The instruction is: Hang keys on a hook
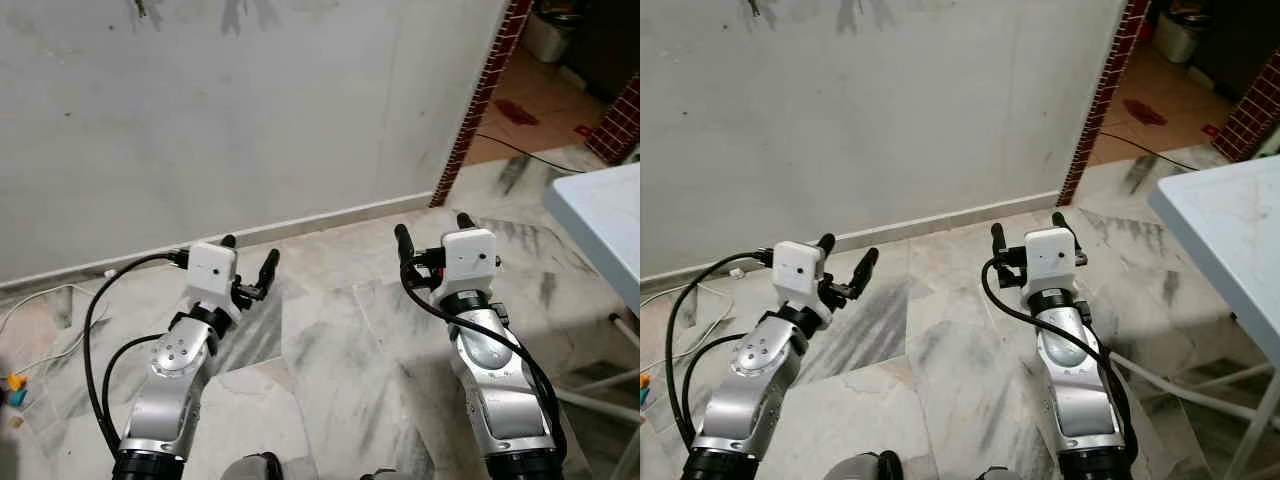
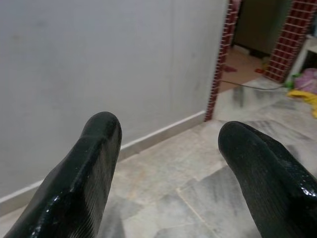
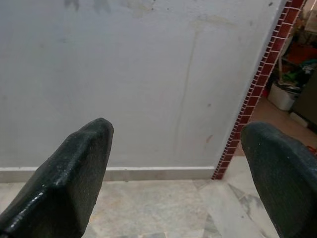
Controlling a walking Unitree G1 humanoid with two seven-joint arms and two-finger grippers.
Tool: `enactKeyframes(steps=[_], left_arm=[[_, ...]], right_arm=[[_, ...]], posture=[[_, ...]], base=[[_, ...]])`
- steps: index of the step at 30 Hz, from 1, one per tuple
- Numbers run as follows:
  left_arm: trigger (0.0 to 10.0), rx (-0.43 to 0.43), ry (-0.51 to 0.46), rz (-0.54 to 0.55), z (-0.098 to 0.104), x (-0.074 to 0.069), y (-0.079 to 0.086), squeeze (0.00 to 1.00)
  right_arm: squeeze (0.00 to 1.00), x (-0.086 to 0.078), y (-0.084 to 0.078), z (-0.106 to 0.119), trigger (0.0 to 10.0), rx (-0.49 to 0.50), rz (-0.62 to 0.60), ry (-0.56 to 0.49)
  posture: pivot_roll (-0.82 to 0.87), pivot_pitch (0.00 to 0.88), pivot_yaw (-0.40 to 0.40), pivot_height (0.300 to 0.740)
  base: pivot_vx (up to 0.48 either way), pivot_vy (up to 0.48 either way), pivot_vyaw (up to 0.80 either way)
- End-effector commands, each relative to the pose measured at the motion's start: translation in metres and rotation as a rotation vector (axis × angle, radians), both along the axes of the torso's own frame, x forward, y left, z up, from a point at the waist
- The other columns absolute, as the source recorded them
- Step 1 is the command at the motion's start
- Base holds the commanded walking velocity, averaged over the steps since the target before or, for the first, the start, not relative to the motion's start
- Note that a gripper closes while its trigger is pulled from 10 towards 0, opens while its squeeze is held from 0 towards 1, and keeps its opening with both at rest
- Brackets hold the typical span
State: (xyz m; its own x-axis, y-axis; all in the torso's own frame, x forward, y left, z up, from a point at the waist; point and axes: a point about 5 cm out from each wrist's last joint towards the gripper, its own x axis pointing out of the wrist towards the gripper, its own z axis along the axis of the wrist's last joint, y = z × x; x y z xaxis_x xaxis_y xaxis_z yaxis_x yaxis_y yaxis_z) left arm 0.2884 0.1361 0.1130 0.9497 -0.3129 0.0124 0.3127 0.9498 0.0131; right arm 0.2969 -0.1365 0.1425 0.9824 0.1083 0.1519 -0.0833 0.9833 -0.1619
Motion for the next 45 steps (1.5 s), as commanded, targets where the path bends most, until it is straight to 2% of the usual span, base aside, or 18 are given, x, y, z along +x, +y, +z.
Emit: enactKeyframes(steps=[1, 9, 25, 37, 39, 45], left_arm=[[10.0, -0.003, -0.013, -0.01, 0.0019, -0.0025, -0.0005, 0.0], [10.0, -0.002, -0.01, -0.016, 0.0006, -0.0051, -0.0029, 0.0], [10.0, -0.017, -0.02, -0.021, 0.0057, -0.0013, -0.0042, 0.0], [10.0, -0.023, -0.014, -0.014, 0.0043, -0.0051, -0.0037, 0.0], [10.0, -0.022, -0.009, -0.017, 0.0031, -0.0066, -0.0033, 0.0], [10.0, -0.018, -0.005, -0.022, 0.0034, -0.0064, -0.0025, 0.0]], right_arm=[[0.0, -0.0012, 0.0029, 0.0016, 10.0, -0.002, 0.014, -0.001], [0.0, 0.001, 0.0043, 0.0012, 10.0, 0.0, 0.014, 0.002], [0.0, 0.0012, 0.0046, 0.0033, 10.0, 0.008, -0.003, -0.013], [0.0, -0.001, 0.0051, -0.0003, 10.0, 0.009, -0.002, 0.0], [0.0, -0.0017, 0.0087, 0.0022, 10.0, 0.011, 0.018, -0.024], [0.0, -0.0009, 0.0083, -0.002, 10.0, 0.027, 0.005, 0.01]], posture=[[-0.03, 0.153, 0.016, 0.74], [-0.02, 0.147, 0.02, 0.74], [-0.02, 0.148, 0.034, 0.74], [-0.02, 0.159, 0.032, 0.74], [-0.01, 0.159, 0.035, 0.74], [-0.01, 0.161, 0.038, 0.74]], base=[[0.0, 0.0, -0.75], [0.0, 0.0, -0.75], [0.0, 0.0, -0.75], [0.0, 0.0, -0.75], [0.0, 0.0, 0.0], [0.0, 0.0, -0.61]])
